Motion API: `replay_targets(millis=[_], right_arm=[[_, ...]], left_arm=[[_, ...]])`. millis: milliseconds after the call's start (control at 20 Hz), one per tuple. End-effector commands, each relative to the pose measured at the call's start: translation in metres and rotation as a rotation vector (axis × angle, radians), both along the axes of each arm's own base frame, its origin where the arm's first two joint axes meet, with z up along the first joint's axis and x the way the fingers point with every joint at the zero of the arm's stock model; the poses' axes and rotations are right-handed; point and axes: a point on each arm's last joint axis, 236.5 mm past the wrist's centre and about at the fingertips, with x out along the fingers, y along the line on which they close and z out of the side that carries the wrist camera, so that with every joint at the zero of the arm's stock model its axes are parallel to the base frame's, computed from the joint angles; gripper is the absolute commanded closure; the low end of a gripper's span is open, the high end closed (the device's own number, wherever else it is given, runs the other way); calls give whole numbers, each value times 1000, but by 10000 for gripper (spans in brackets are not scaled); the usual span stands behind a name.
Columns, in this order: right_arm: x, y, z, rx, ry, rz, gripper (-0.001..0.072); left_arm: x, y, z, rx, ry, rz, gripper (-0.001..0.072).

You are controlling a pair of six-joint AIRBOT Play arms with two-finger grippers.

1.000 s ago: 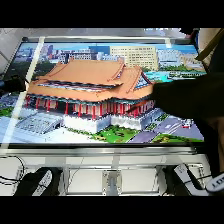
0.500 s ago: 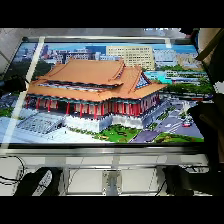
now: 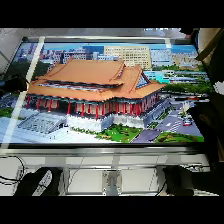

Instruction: Fold the clothes and pants, and hang the long-sleeved shirts on hangers.

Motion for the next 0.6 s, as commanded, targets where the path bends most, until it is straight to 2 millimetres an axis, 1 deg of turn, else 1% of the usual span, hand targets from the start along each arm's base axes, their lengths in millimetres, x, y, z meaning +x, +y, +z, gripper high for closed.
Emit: replay_targets(millis=[0,50,100,150,200,300,550], right_arm=[[63,7,66,-132,-270,140,20],[94,19,87,-154,-394,230,20],[116,33,103,-164,-471,303,20],[132,45,112,-166,-510,358,19],[141,54,114,-165,-509,390,18],[149,70,114,-148,-495,431,17],[147,79,124,-188,-483,430,17]], left_arm=[[0,-1,0,-6,-1,-2,12],[0,-1,0,-6,-1,-2,12],[0,-1,-1,-6,2,-2,12],[-1,-1,-2,-8,10,-1,12],[-4,-2,-6,-11,29,0,12],[-7,-2,-10,-14,48,2,12],[-7,-2,-10,-14,48,2,12]])
